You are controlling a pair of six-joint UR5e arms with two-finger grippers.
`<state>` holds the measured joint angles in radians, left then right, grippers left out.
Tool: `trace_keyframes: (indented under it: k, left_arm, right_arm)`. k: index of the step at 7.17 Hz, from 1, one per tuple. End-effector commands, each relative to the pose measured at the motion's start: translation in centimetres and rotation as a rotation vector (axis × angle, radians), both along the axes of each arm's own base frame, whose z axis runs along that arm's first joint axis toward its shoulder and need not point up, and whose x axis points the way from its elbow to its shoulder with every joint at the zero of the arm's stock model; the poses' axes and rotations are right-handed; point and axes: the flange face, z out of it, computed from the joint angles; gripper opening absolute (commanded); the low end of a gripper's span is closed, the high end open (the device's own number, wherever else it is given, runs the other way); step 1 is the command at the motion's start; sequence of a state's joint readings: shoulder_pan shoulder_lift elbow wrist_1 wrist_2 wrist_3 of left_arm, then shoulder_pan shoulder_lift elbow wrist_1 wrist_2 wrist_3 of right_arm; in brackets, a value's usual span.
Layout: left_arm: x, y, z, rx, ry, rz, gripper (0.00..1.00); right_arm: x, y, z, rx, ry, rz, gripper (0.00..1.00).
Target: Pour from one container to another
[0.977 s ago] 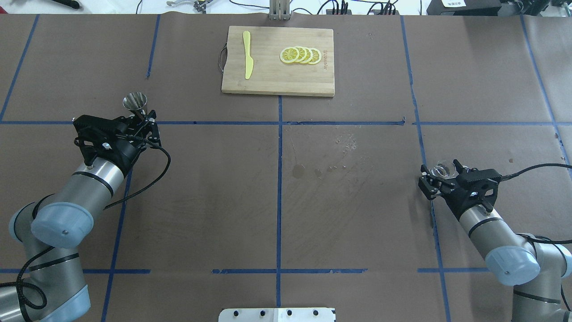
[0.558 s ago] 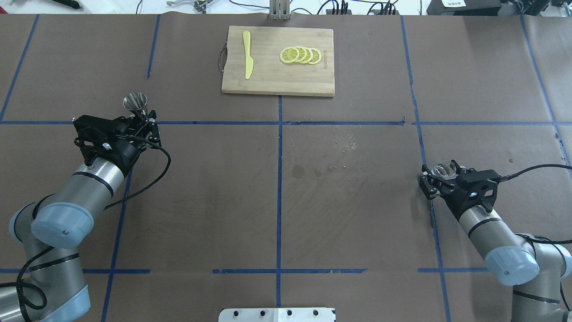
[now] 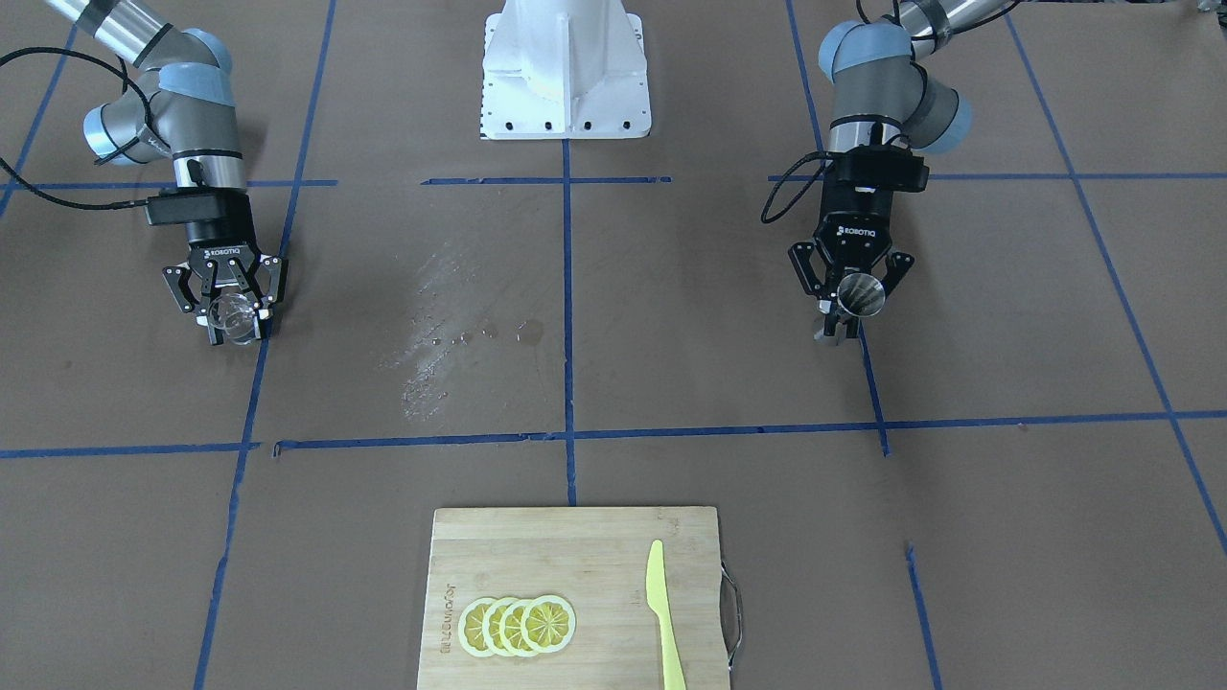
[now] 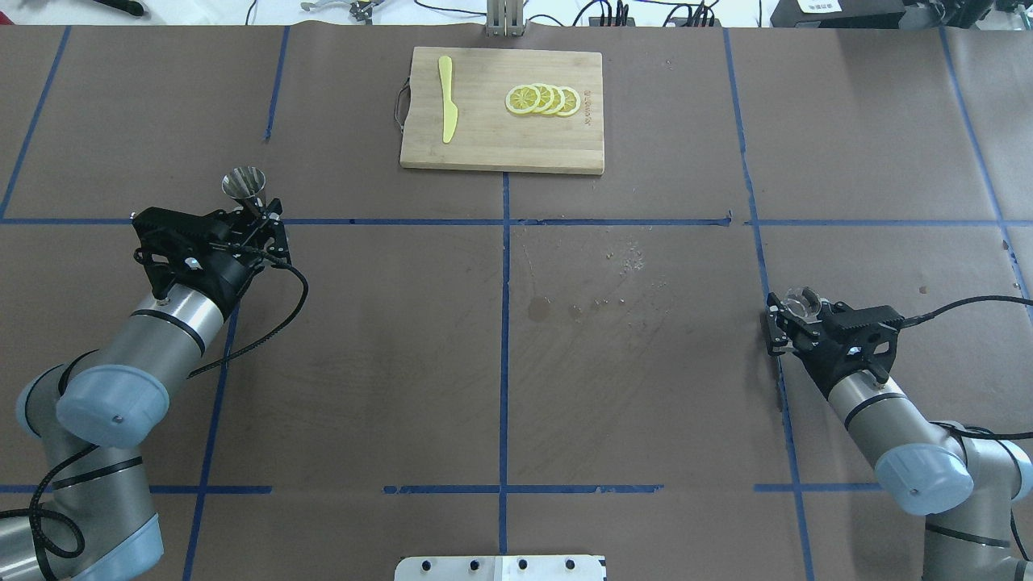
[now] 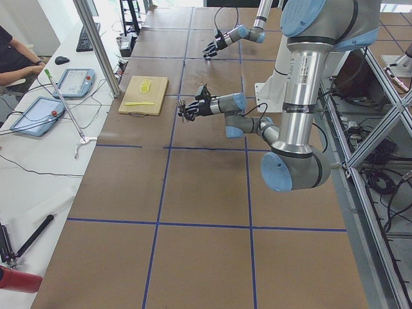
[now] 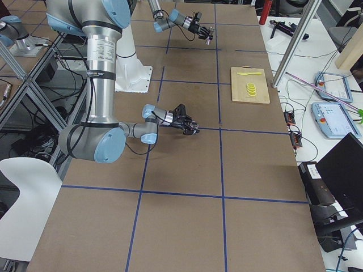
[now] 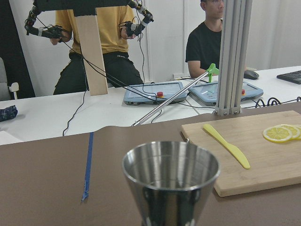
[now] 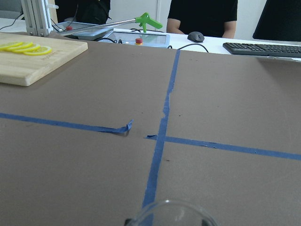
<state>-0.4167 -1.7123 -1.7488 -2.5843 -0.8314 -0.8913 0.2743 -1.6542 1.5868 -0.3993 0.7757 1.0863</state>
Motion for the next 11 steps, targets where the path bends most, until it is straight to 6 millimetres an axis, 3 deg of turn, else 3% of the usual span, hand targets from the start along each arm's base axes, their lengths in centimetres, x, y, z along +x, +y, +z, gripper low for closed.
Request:
trace_keyframes:
  k: [1,2,4,5,6,7,9,10,11]
  left_arm:
    - [0.1,0.0,-0.1,0.002,0.001,0.001,0.0]
    - [0.6,-0.2,-1.3,0.008,0.021,0.005,0.0]
    - [4.0,-0.3,-4.5,0.013,0.071,0.11,0.0]
    - [7.5,-0.4,-7.7,0.031,0.107,0.13,0.0]
    - [9.7,-0.1,-9.5,0.07,0.068,0.158,0.0]
    - [10.1,-0.1,-11.4,0.137,-0.001,0.173,0.0]
    - [12.9,0.7,-14.8,0.16,0.032,0.271,0.0]
    - [14.6,0.4,-16.2,0.163,0.039,0.297,0.0]
    - [15.2,0.3,-16.6,0.176,0.021,0.304,0.0]
  right_arm:
    - [1.4,-1.6,-0.9,-0.012,-0.059,-0.022,0.0]
    - [2.8,-3.0,-1.7,-0.014,-0.066,-0.052,0.0]
    - [4.0,-3.8,-4.3,0.019,-0.065,-0.111,0.0]
    - [4.4,-4.3,-5.0,0.087,0.032,-0.14,0.0]
    - [4.9,-4.5,-6.8,0.155,0.091,-0.162,0.0]
    - [4.9,-4.5,-8.3,0.195,0.111,-0.181,0.0]
    - [3.2,-7.1,-13.2,0.263,0.106,-0.177,0.0]
    - [3.1,-8.6,-15.4,0.264,0.095,-0.186,0.0]
    - [3.6,-8.6,-17.2,0.264,0.111,-0.188,0.0]
